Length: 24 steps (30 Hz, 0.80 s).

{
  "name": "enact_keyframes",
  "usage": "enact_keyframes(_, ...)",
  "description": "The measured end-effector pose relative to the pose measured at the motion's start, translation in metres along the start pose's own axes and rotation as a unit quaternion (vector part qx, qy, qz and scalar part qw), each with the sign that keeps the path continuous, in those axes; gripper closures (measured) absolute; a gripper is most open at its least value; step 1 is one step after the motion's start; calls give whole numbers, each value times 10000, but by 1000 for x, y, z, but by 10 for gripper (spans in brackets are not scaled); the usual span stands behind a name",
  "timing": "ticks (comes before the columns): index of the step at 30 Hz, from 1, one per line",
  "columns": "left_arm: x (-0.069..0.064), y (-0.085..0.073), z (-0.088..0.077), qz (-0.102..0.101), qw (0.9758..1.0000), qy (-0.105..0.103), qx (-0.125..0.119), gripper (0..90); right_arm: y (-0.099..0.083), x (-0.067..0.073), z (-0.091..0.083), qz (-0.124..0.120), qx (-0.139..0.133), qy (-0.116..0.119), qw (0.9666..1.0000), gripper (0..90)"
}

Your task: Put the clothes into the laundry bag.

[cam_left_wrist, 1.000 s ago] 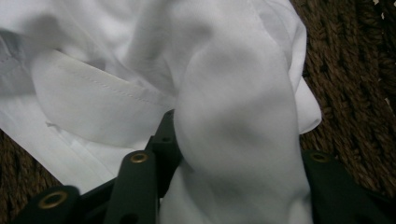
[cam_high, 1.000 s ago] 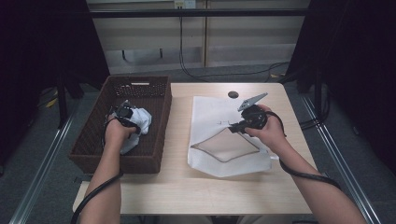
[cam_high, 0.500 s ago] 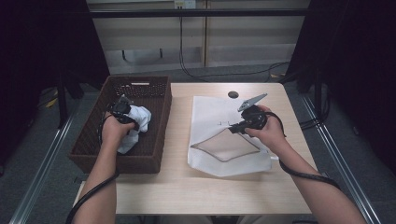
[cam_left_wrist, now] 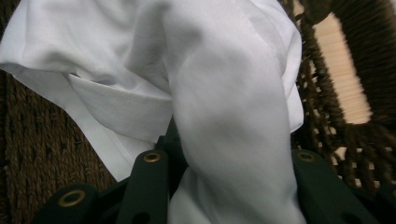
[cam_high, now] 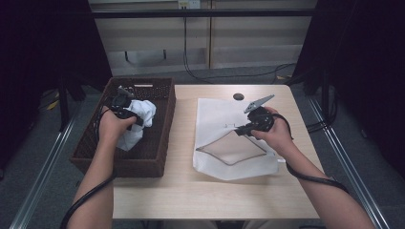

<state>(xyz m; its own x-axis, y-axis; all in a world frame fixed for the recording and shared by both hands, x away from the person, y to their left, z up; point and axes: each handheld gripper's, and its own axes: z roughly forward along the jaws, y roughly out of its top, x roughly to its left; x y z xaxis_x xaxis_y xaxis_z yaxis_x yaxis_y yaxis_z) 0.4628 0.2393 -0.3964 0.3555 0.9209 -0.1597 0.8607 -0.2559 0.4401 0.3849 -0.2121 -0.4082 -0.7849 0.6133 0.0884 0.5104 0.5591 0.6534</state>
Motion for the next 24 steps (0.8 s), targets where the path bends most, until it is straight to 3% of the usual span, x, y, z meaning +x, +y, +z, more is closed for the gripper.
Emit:
enact_keyframes(8, -7, 7, -18, 10, 9998, -154, -117, 647, 1, -1, 0, 26, 19, -44, 10000, 884)
enact_keyframes(12, -13, 10, -24, 0, 9991, -385, -166, 647, 2, -2, 1, 11, -21, -5, 10000, 884)
enact_keyframes(16, -19, 13, -30, 131, 9983, -526, -203, 647, 4, -2, 1, -13, -15, -17, 10000, 884)
enact_keyframes(24, -27, 22, -42, 196, 9982, -524, -236, 649, 4, -2, 3, -1, -4, -18, 10000, 884)
